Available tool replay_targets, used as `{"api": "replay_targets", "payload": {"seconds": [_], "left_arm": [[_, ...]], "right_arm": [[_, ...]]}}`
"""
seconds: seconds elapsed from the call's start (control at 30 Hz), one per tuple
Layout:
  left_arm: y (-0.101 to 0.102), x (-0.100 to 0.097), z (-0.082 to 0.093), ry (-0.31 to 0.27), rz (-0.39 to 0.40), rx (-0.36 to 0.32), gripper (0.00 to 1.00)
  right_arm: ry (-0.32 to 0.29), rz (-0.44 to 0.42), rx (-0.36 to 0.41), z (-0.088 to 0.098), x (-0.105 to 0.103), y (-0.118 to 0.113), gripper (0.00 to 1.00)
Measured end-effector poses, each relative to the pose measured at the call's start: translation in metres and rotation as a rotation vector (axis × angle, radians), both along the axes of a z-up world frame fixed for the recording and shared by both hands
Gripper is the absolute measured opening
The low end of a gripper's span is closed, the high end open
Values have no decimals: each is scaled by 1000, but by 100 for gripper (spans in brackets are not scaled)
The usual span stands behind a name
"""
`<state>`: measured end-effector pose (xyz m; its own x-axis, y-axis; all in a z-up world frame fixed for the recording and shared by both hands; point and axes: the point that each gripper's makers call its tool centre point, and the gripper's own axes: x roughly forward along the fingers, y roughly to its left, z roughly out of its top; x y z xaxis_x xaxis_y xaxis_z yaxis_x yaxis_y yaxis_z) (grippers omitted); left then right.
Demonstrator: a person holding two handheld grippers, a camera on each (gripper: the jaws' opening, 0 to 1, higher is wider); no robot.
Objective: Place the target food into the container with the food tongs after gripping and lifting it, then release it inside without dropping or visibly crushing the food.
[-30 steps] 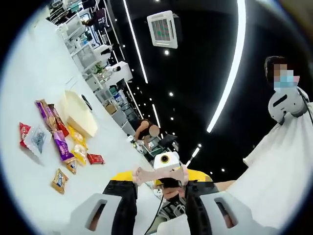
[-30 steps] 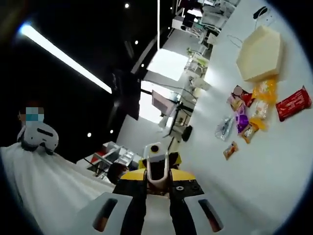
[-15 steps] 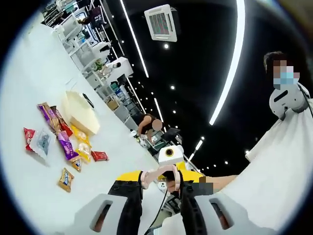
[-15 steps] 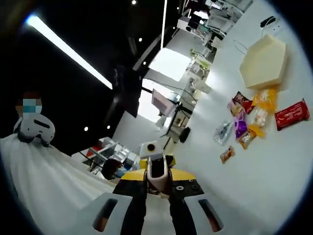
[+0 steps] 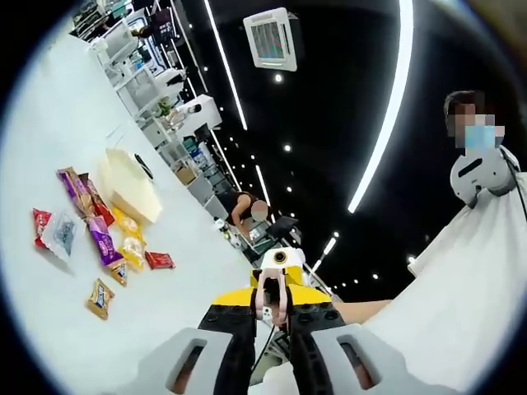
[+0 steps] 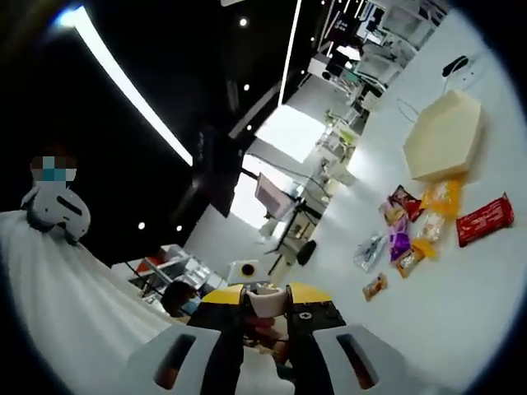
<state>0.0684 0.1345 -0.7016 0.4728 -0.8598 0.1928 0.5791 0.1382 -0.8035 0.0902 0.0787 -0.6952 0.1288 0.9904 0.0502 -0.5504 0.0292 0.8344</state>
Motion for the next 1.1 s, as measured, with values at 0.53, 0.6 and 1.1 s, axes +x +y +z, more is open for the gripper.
{"api": "replay_targets", "payload": {"seconds": [0.53, 0.6, 1.1], "left_arm": [[-10, 3, 7, -12, 5, -41, 8], [-11, 3, 9, -10, 5, -47, 9], [-16, 3, 15, -11, 21, -82, 10]], "right_arm": [[-45, -8, 29, 12, -4, 7, 33], [-44, -7, 28, 12, -5, 8, 34], [-44, 11, 9, 10, -12, 23, 45]]}}
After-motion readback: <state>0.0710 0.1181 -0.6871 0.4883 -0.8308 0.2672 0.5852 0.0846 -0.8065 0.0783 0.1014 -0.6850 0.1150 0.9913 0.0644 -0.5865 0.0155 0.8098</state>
